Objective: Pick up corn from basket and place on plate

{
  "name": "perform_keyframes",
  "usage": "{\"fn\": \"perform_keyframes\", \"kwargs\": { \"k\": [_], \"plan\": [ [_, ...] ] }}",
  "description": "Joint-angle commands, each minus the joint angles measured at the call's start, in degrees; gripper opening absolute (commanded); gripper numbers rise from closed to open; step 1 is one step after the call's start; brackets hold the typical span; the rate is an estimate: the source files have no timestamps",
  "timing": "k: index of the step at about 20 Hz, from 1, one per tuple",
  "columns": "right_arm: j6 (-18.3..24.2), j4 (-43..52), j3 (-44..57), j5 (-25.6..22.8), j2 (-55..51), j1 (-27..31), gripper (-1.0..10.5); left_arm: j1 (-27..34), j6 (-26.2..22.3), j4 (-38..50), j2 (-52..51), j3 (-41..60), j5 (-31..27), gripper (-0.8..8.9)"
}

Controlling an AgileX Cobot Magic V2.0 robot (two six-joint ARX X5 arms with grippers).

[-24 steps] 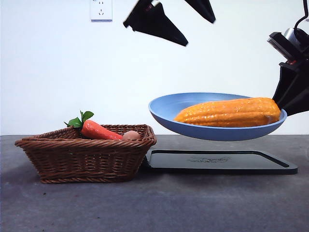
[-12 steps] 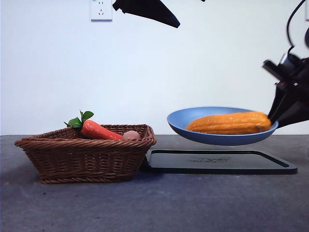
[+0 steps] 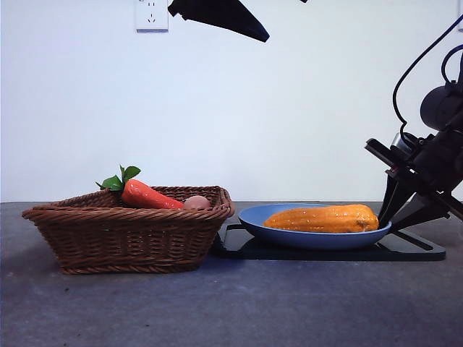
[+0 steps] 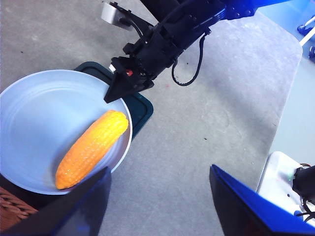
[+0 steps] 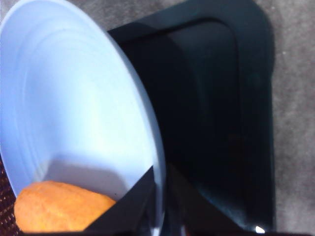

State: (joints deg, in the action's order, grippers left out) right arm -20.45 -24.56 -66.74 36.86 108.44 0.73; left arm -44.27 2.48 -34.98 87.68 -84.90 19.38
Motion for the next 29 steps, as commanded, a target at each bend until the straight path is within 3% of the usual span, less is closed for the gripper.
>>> {"fn": "perform_keyframes", "kwargs": {
  "k": [1, 5, 10, 15, 21, 27, 29],
  "plan": [
    [-0.17, 0.31, -1.25, 0.20, 1.38, -0.17, 0.3, -0.42, 0.11, 0.24, 0.31, -1.09, -0.09, 3.26],
    [-0.11, -1.11, -1.25, 1.05, 1.25, -0.17, 2.0, -0.42, 0.02, 0.22, 0.31, -1.09, -0.09, 3.26],
    [1.60, -2.80, -1.25, 1.36, -5.49, 0.26, 2.0, -0.31, -0.33, -0.13, 0.31, -1.09, -0.11, 3.26],
    [6.88, -9.75, -1.25, -4.26, -19.91, -0.13, 2.0, 0.98, -0.35, -0.02, 0.31, -1.09, -0.11, 3.26],
    [16.24, -26.40, -1.22, -8.70, -37.11, -4.98, 2.0, 2.78, -0.33, -0.28, 0.31, -1.09, -0.11, 3.25],
    [18.62, -37.48, -1.09, -8.92, -46.86, -11.65, 1.8, 2.75, -0.33, -2.49, 0.31, -1.09, -0.11, 3.15],
    [19.58, -39.76, -1.07, -9.88, -48.04, -12.85, 1.4, 2.75, -0.33, -3.08, 0.31, -1.09, -0.11, 2.46]
  ]
}}
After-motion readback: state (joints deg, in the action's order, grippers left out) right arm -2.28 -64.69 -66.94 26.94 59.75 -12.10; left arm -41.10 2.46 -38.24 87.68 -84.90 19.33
